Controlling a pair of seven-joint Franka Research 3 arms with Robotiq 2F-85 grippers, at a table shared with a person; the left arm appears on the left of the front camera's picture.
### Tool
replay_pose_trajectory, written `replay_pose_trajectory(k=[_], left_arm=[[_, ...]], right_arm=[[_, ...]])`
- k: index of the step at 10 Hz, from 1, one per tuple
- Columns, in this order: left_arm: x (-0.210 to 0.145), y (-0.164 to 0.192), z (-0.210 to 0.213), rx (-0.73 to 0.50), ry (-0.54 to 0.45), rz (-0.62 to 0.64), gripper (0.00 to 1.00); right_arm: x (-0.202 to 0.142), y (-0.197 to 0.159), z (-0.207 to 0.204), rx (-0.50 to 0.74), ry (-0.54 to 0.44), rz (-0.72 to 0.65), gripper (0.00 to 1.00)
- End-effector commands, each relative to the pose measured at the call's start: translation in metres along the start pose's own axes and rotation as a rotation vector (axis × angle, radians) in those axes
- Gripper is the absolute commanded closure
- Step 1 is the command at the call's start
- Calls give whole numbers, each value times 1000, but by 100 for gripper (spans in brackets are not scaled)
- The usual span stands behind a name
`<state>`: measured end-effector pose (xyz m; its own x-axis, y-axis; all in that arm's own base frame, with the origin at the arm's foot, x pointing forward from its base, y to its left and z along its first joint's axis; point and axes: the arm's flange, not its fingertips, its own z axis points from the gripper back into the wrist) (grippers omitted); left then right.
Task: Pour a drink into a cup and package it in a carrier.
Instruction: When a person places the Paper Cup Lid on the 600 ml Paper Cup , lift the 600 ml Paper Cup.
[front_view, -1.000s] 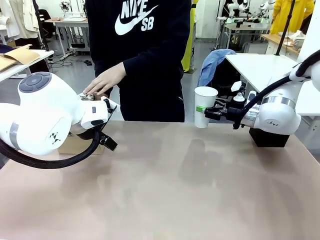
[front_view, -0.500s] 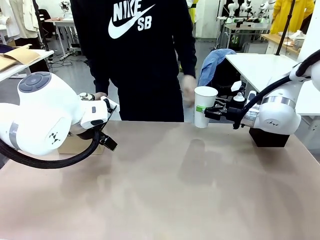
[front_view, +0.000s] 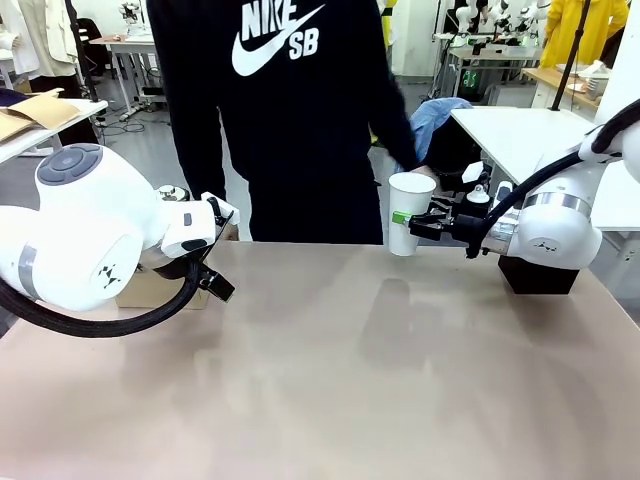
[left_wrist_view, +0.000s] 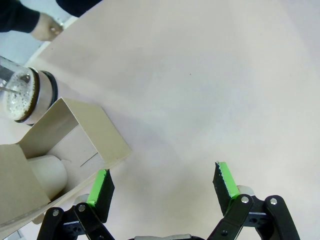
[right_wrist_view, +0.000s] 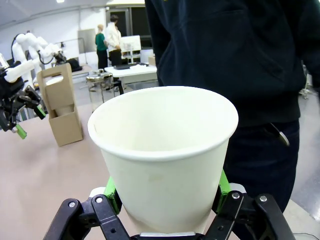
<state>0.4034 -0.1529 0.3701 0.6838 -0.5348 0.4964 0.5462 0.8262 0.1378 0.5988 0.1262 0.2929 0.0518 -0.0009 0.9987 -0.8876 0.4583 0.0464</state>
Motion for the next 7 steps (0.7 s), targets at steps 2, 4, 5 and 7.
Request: replay_pose_trajectory(k=[2, 4, 5, 7], left_arm=[[0, 1, 0, -2, -1, 2, 0], [0, 1, 0, -2, -1, 2, 0], [0, 1, 0, -2, -1, 2, 0], [0, 1, 0, -2, -1, 2, 0]], right_arm=[[3, 1, -3, -10, -16, 5, 19], [3, 1, -3, -10, -16, 5, 19], [3, 1, -3, -10, -16, 5, 19], [3, 1, -3, -10, -16, 5, 19]])
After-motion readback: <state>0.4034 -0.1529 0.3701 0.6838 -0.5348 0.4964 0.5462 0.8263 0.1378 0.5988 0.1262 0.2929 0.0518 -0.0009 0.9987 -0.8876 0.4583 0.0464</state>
